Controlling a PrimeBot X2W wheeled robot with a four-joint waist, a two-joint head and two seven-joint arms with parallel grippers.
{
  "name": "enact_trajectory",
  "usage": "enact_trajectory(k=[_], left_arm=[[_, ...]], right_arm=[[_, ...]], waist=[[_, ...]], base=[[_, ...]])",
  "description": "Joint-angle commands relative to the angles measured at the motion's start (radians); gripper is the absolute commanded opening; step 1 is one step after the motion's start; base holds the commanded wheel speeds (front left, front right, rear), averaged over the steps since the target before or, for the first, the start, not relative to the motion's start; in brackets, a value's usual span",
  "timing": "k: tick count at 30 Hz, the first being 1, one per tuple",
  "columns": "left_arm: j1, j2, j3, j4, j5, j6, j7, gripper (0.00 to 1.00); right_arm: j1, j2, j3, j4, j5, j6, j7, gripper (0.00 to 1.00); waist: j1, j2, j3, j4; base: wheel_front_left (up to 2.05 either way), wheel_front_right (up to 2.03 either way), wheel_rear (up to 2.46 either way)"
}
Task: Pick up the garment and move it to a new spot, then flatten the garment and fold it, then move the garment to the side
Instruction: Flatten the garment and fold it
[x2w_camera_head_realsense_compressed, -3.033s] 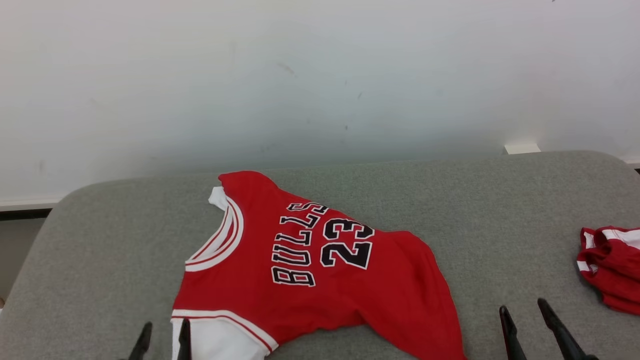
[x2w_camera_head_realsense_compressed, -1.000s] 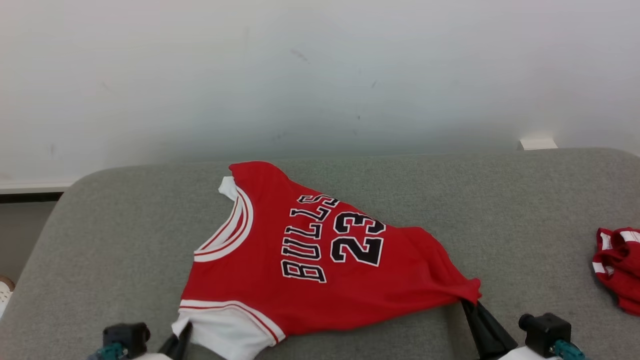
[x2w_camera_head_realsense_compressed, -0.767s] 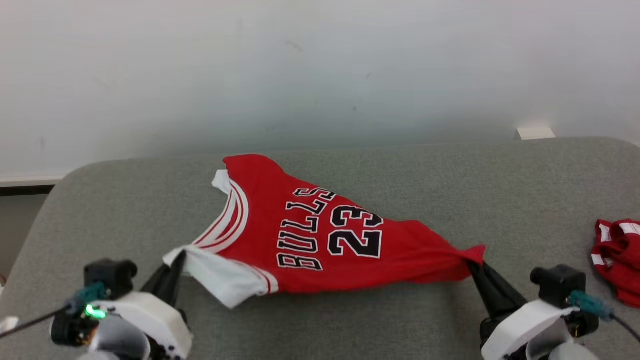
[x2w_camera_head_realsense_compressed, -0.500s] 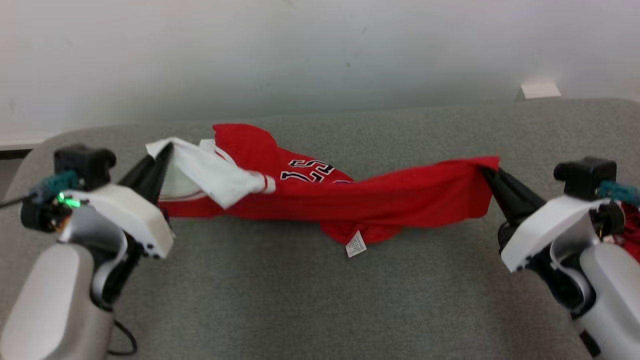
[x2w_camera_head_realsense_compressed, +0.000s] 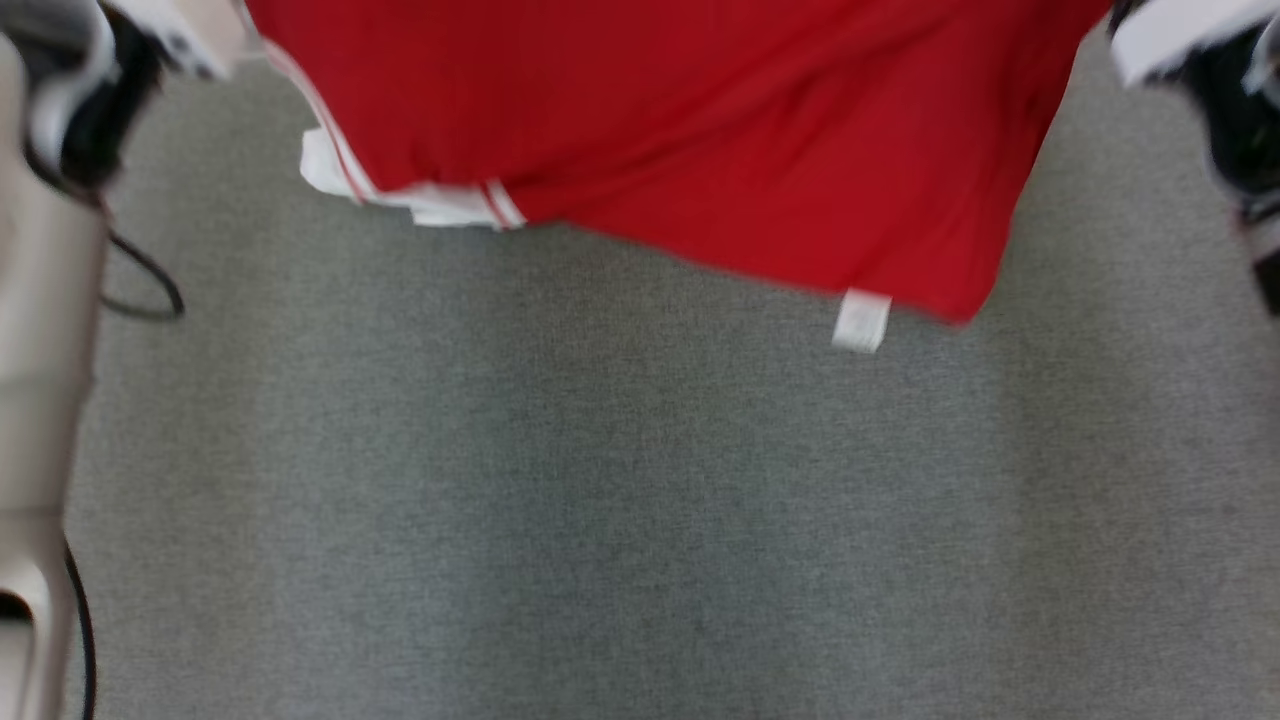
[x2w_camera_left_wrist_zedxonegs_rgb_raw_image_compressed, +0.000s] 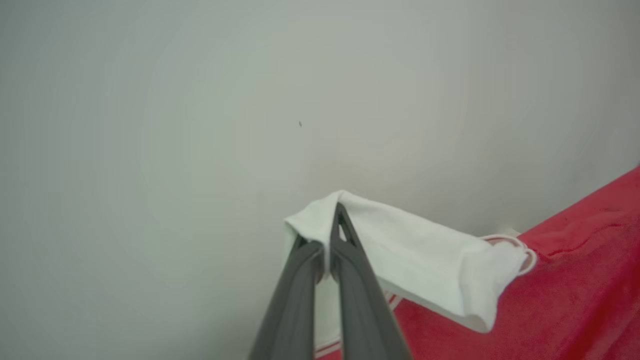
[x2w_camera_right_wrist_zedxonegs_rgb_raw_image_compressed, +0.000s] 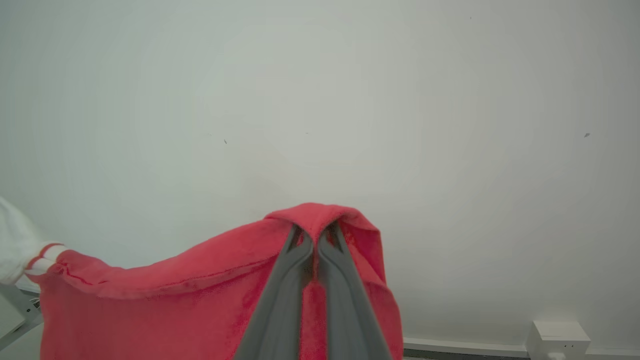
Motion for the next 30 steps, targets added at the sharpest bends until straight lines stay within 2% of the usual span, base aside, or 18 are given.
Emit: enact_trajectory(k=[1, 6, 9, 17, 22, 30], left_arm=[[-0.041, 0.013, -0.009, 0.012, 0.003, 0.002, -0.015, 0.0], [-0.231, 0.015, -0.071, 0.108, -0.017, 0.002, -0.07, 0.0], [-0.321, 0.006, -0.072, 0.181, -0.034, 0.002, -0.1, 0.0], [-0.496, -0.014, -0.107, 0.305, -0.045, 0.002, -0.17, 0.0], [-0.498, -0.021, -0.144, 0.355, -0.071, 0.002, -0.161, 0.0], [-0.33, -0.012, -0.25, 0.379, -0.169, 0.002, -0.078, 0.0]], right_arm=[[-0.044, -0.005, -0.005, 0.016, 0.004, -0.002, -0.013, 0.0], [-0.22, 0.001, -0.029, 0.137, 0.008, -0.002, -0.102, 0.0], [-0.306, 0.004, -0.036, 0.198, 0.01, -0.002, -0.133, 0.0], [-0.443, -0.009, -0.008, 0.275, 0.033, -0.002, -0.181, 0.0], [-0.414, -0.013, 0.044, 0.279, 0.067, -0.002, -0.163, 0.0], [-0.203, -0.027, 0.172, 0.242, 0.148, -0.002, -0.086, 0.0]], waist=[[-0.0003, -0.0001, 0.049, 0.004], [-0.0003, -0.0001, 0.094, 0.008], [-0.0003, -0.0001, 0.109, 0.009], [-0.0003, -0.0001, 0.125, 0.0], [-0.0003, -0.0001, 0.11, 0.001], [-0.0003, -0.0001, 0.012, 0.017]], base=[[0.0, 0.0, 0.0], [0.0, 0.0, 0.0], [0.0, 0.0, 0.0], [0.0, 0.0, 0.0], [0.0, 0.0, 0.0], [0.0, 0.0, 0.0]])
